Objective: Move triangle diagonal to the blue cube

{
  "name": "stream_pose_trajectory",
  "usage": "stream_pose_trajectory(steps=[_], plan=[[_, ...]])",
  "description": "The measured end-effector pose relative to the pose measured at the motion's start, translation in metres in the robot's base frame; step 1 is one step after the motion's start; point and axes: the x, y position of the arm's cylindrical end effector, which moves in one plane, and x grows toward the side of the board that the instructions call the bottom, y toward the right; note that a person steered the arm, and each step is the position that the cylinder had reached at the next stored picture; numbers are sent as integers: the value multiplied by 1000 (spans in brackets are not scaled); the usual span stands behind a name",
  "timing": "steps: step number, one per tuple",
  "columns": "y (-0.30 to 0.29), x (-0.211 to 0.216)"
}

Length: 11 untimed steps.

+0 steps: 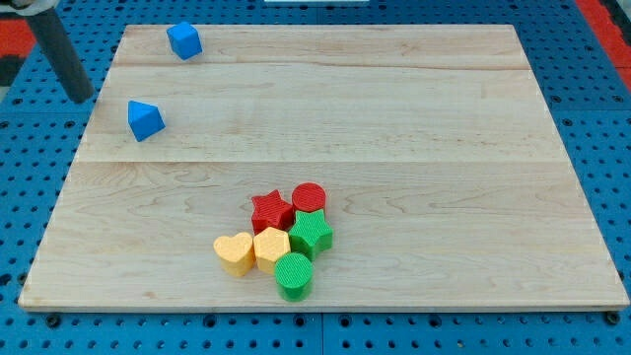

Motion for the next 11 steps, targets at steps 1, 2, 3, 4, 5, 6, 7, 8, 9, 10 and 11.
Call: stream_pose_trajectory(steps=[1, 2, 3, 4, 5, 6, 7, 8, 9, 10, 11], plan=[[53, 42], [81, 61], [128, 26], [129, 17], [100, 13], [129, 5], [190, -27], [226, -34], [226, 13], [210, 56], [173, 135]])
